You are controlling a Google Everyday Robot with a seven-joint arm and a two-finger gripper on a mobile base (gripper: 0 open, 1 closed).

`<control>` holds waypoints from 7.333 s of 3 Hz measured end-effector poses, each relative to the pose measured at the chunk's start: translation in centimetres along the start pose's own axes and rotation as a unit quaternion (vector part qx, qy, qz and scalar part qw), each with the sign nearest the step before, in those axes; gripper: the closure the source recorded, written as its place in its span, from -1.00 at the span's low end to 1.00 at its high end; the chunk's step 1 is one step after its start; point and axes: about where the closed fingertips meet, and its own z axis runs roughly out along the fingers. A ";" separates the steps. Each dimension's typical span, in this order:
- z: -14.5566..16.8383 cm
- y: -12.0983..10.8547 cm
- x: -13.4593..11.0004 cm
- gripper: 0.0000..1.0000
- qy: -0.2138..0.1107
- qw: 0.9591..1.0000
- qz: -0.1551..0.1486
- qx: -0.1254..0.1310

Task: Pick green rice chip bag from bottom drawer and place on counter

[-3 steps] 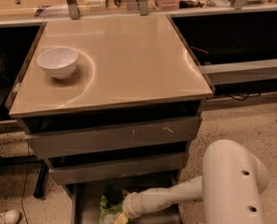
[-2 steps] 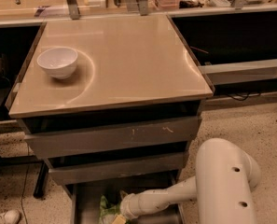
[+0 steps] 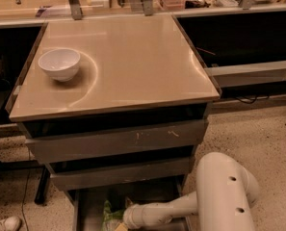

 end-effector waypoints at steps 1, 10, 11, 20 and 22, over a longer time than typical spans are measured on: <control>1.8 0.0 0.7 -1.00 -0.013 1.000 0.011 0.008; -8.7 0.6 -4.7 1.00 -0.056 0.993 0.102 -0.025; -8.7 0.6 -4.7 1.00 -0.056 0.993 0.102 -0.025; -37.6 4.1 -11.2 1.00 0.025 0.971 0.162 0.172; -39.7 4.0 -12.5 1.00 0.028 0.967 0.171 0.188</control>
Offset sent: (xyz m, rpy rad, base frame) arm 0.0059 0.0188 -0.0444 0.0378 0.0414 -0.1440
